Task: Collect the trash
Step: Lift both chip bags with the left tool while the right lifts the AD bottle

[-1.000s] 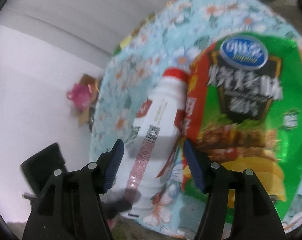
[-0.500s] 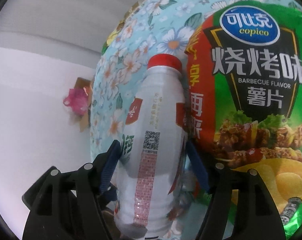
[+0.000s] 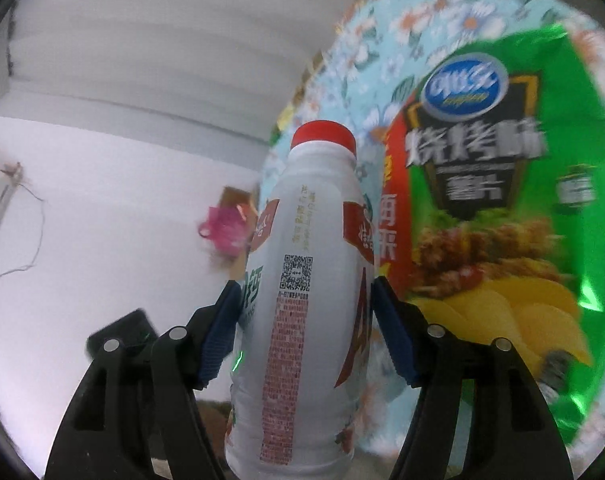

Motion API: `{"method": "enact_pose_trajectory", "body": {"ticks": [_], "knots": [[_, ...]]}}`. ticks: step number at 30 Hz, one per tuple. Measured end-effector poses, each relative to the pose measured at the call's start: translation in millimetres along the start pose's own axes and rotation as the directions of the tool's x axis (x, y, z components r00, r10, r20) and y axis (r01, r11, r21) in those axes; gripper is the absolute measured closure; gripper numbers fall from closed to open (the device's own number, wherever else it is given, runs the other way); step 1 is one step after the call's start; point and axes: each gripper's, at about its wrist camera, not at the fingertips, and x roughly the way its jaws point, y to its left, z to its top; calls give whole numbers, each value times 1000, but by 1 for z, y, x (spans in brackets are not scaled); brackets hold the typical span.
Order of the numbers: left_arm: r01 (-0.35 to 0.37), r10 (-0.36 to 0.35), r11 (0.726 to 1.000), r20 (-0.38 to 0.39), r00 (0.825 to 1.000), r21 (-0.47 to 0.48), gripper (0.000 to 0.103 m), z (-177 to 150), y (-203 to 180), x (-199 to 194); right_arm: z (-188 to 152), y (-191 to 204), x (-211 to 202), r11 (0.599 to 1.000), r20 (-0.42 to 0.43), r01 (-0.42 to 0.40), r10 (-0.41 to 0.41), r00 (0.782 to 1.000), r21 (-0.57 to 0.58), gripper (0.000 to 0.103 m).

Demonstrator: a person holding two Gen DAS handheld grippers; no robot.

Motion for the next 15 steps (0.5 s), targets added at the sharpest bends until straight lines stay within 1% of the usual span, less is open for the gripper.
{"method": "enact_pose_trajectory", "body": {"ticks": [3, 4, 5, 7, 9, 11, 13, 15], "knots": [[-40, 40, 999, -18, 999, -1, 29, 8, -1, 18, -6, -3, -38, 1000, 59, -22, 22, 998, -11, 40], [-61, 60, 998, -34, 998, -14, 28, 12, -1, 31, -8, -5, -53, 1000, 88, -19, 21, 996, -16, 40], [-67, 66, 997, -51, 997, -30, 28, 15, -1, 41, -10, -6, -65, 1000, 109, -8, 10, 994, -19, 40], [-78, 71, 994, -93, 993, -73, 28, 21, 4, 67, -13, -12, -92, 999, 168, 42, -36, 985, -28, 40], [-99, 87, 991, -125, 988, -93, 28, 25, 7, 88, -16, -21, -110, 998, 201, 67, -63, 978, -16, 40], [-129, 112, 986, -152, 982, -104, 28, 31, 10, 113, -16, -32, -119, 995, 221, 102, -101, 970, 9, 40], [-155, 132, 980, -175, 976, -125, 28, 34, 14, 130, -16, -45, -119, 989, 223, 141, -145, 964, 34, 40], [-201, 166, 964, -194, 967, -175, 28, 37, 24, 147, -15, -58, -115, 987, 210, 147, -157, 965, 64, 40]]}}
